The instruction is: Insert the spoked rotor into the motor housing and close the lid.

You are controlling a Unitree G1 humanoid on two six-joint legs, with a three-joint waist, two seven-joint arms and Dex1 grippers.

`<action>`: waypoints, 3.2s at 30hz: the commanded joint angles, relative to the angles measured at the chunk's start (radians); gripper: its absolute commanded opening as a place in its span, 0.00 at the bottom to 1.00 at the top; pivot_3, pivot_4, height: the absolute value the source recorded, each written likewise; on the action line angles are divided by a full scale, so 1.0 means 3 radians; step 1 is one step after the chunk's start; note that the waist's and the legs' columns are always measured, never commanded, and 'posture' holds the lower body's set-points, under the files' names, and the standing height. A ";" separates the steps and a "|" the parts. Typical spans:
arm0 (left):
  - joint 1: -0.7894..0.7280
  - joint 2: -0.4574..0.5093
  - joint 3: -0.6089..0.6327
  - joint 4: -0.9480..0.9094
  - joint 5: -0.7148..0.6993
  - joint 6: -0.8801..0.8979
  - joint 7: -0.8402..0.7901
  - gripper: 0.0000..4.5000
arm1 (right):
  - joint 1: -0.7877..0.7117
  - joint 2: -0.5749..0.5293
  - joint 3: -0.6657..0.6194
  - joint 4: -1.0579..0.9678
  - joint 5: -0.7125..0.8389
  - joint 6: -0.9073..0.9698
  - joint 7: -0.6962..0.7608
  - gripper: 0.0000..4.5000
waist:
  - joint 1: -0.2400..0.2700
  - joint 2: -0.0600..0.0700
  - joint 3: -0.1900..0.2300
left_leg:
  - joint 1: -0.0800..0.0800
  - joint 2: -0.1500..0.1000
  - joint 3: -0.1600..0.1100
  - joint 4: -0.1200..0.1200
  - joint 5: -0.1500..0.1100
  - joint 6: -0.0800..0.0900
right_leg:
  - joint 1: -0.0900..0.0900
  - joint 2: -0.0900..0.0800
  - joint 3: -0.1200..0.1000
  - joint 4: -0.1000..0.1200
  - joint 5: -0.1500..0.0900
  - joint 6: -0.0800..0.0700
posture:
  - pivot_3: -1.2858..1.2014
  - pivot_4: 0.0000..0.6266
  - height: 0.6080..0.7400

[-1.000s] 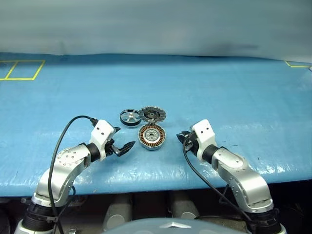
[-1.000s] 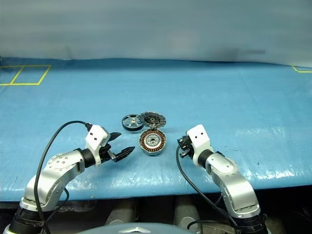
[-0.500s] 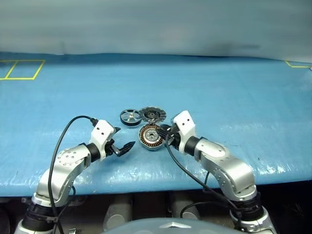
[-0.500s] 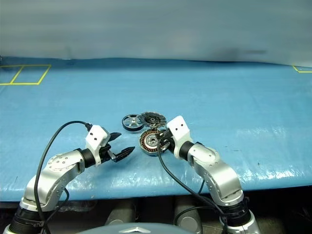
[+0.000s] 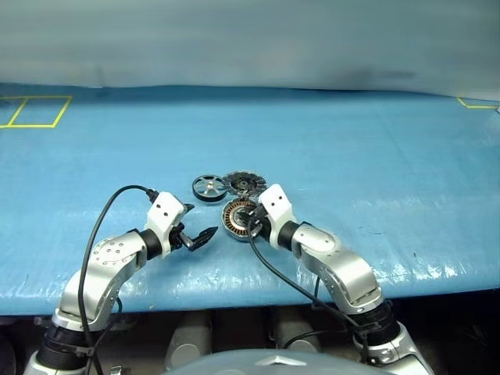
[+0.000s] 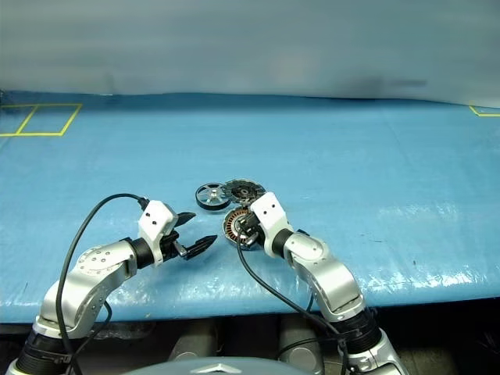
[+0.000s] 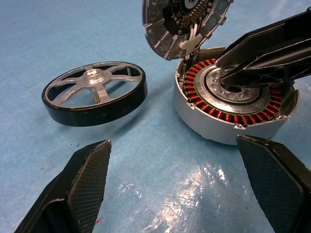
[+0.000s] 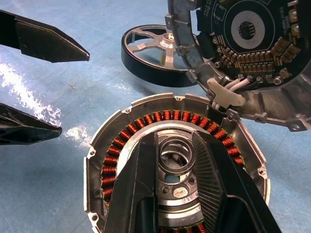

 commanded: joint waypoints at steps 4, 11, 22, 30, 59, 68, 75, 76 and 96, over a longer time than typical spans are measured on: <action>-0.0058 -0.0020 -0.0015 -0.0068 0.0001 -0.0043 -0.0004 1.00 | 0.0007 0.0044 0.0006 -0.0013 -0.0022 -0.0082 0.0010 0.15 | 0.0000 0.0000 0.0000 | 0.0000 0.0000 0.0000 0.0000 0.0000 0.0000 | 0.0000 0.0000 0.0000 0.0000 0.0000 0.0000 | 0.52 0.24 1.00; -0.0046 -0.0015 -0.0007 -0.0080 -0.0001 -0.0045 0.0003 1.00 | 0.0028 0.0033 0.0042 -0.0013 -0.0042 -0.0045 0.0038 0.15 | 0.0000 0.0000 0.0000 | 0.0001 0.0000 0.0000 0.0000 0.0000 0.0000 | 0.0001 0.0000 0.0000 0.0001 0.0000 0.0000 | 0.52 0.24 1.00; -0.0023 -0.0019 0.0013 -0.0086 -0.0007 -0.0047 0.0016 1.00 | 0.0044 -0.0017 0.0086 -0.0029 -0.0059 0.0013 0.0081 0.15 | -0.0001 0.0000 0.0000 | 0.0002 0.0000 0.0000 0.0000 0.0000 0.0000 | 0.0002 0.0000 0.0000 0.0001 0.0000 0.0000 | 0.52 0.24 1.00; -0.0037 -0.0028 0.0007 -0.0077 -0.0008 -0.0046 0.0014 1.00 | 0.0036 0.0125 -0.0065 -0.0197 0.0074 0.0057 0.0065 0.49 | 0.0001 0.0000 0.0000 | 0.0002 0.0000 0.0000 0.0001 0.0000 0.0000 | 0.0002 0.0000 0.0000 0.0001 0.0000 0.0000 | 0.52 0.24 1.00; -0.0052 -0.0020 0.0011 -0.0063 0.0000 -0.0051 0.0008 1.00 | 0.0005 0.0082 0.0101 -0.0498 0.0050 0.0609 -0.0318 0.01 | -0.0001 0.0000 0.0000 | 0.0001 0.0000 -0.0001 0.0000 0.0000 0.0000 | 0.0000 0.0000 0.0000 0.0000 0.0000 0.0000 | 0.52 0.24 1.00; -0.0053 -0.0022 0.0010 -0.0064 -0.0002 -0.0050 0.0009 1.00 | -0.0008 0.0080 0.0019 -0.0418 0.0023 0.0549 -0.0335 0.01 | 0.0000 0.0000 0.0000 | 0.0001 0.0000 -0.0001 0.0001 0.0000 0.0000 | 0.0001 0.0000 0.0000 0.0000 0.0000 0.0000 | 0.52 0.24 1.00; -0.0052 -0.0030 0.0004 -0.0062 0.0001 -0.0053 0.0014 1.00 | -0.0005 0.0089 -0.0103 -0.0491 0.0113 0.0612 -0.0300 0.01 | 0.0001 0.0000 0.0000 | 0.0000 0.0000 -0.0001 0.0001 0.0000 0.0000 | 0.0001 0.0000 0.0000 0.0000 0.0000 0.0000 | 0.52 0.24 1.00; -0.0052 -0.0032 0.0003 -0.0062 0.0001 -0.0053 0.0015 1.00 | -0.0004 0.0075 -0.0109 -0.0496 0.0112 0.0628 -0.0296 0.01 | -0.0001 0.0000 0.0000 | 0.0000 0.0000 -0.0001 0.0000 0.0000 0.0000 | 0.0000 0.0000 0.0000 0.0000 0.0000 0.0000 | 0.52 0.24 1.00; -0.0236 -0.0046 0.0126 -0.0115 0.0047 0.0044 0.0196 1.00 | 0.0079 -0.0112 -0.0268 -0.0969 0.0321 0.0625 -0.0092 0.01 | 0.0005 0.0000 0.0000 | -0.0001 0.0000 -0.0002 0.0001 0.0000 0.0000 | 0.0000 0.0000 0.0000 0.0000 0.0000 0.0000 | 0.52 0.24 1.00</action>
